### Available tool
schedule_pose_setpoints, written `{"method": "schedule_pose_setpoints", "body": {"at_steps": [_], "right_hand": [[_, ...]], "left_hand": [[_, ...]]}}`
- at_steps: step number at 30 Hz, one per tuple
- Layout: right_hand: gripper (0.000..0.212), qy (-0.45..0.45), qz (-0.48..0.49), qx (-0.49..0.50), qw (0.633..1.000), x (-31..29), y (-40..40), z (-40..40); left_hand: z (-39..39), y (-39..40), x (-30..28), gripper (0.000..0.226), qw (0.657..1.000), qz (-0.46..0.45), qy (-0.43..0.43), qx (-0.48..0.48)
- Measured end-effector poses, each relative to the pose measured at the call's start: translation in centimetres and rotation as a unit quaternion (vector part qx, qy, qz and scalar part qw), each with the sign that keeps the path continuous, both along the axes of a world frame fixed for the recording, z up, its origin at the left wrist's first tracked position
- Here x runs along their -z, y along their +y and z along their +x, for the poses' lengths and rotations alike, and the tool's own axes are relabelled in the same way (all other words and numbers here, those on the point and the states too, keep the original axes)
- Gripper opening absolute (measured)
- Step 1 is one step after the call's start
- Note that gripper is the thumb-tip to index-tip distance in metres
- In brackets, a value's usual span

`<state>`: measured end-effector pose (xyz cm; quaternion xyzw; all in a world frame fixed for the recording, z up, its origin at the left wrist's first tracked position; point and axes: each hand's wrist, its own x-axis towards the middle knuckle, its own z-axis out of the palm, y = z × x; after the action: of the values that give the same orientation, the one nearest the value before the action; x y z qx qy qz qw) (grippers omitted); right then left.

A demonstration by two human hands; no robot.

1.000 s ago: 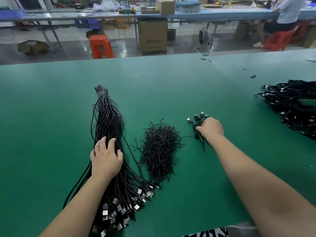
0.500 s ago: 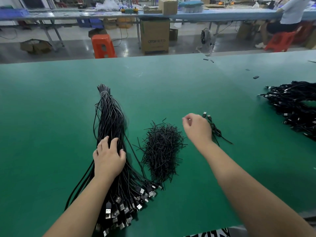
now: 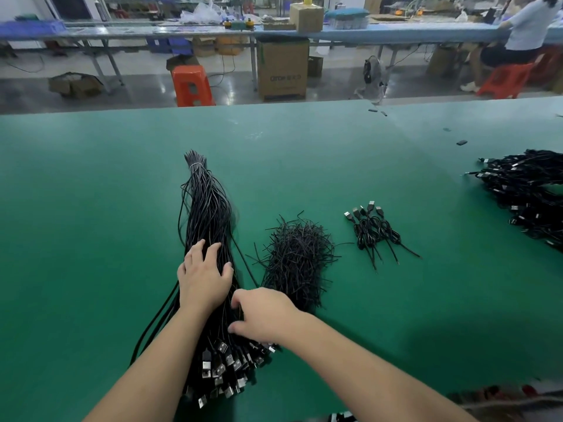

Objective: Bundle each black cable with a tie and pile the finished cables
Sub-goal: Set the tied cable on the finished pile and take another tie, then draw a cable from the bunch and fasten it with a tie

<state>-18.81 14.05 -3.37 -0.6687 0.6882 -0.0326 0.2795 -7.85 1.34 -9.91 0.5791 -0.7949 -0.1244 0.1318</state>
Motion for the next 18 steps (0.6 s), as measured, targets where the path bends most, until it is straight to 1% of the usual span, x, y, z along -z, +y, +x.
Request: {"method": "schedule_pose_setpoints", "body": {"at_steps": [4,6,7,9,11,12,14,15,16,18], "right_hand": [[0.045,-0.032,0.026,0.038,0.998,0.2,-0.2,-0.2],[0.039,-0.061,0.031,0.068,0.995,-0.1,-0.3,-0.5],[0.032,-0.09,0.031,0.088,0.992,-0.3,-0.2,-0.7],[0.019,-0.191,0.035,0.143,0.971,-0.7,-0.2,-1.3],[0.027,-0.327,0.047,0.203,0.922,-1.5,-0.1,-2.2],[0.029,-0.396,0.052,0.225,0.889,-2.0,0.0,-2.8],[0.029,-0.53,0.049,0.25,0.809,-2.6,0.2,-4.0],[0.026,-0.582,0.039,0.253,0.772,-2.7,0.5,-4.5],[0.022,-0.617,0.021,0.251,0.746,-2.7,0.8,-4.9],[0.024,-0.665,-0.021,0.246,0.705,-2.6,1.4,-5.5]], "left_hand": [[0.0,0.0,0.0,0.055,1.0,0.004,0.009,0.0],[0.0,0.0,0.0,0.054,1.0,0.006,0.017,-0.001],[0.0,0.0,0.0,0.053,1.0,0.007,0.023,-0.002],[0.1,0.0,-0.1,0.05,0.999,0.009,0.036,-0.006],[0.2,0.0,-0.1,0.048,0.999,0.01,0.045,-0.004],[0.2,0.0,-0.1,0.047,0.999,0.009,0.047,0.0],[0.2,0.0,-0.2,0.043,0.998,0.009,0.055,0.005],[0.3,0.0,-0.2,0.041,0.998,0.011,0.067,0.005],[0.5,0.0,-0.2,0.042,0.997,0.016,0.082,0.004],[0.6,0.2,-0.5,0.053,0.994,0.024,0.11,0.005]]}}
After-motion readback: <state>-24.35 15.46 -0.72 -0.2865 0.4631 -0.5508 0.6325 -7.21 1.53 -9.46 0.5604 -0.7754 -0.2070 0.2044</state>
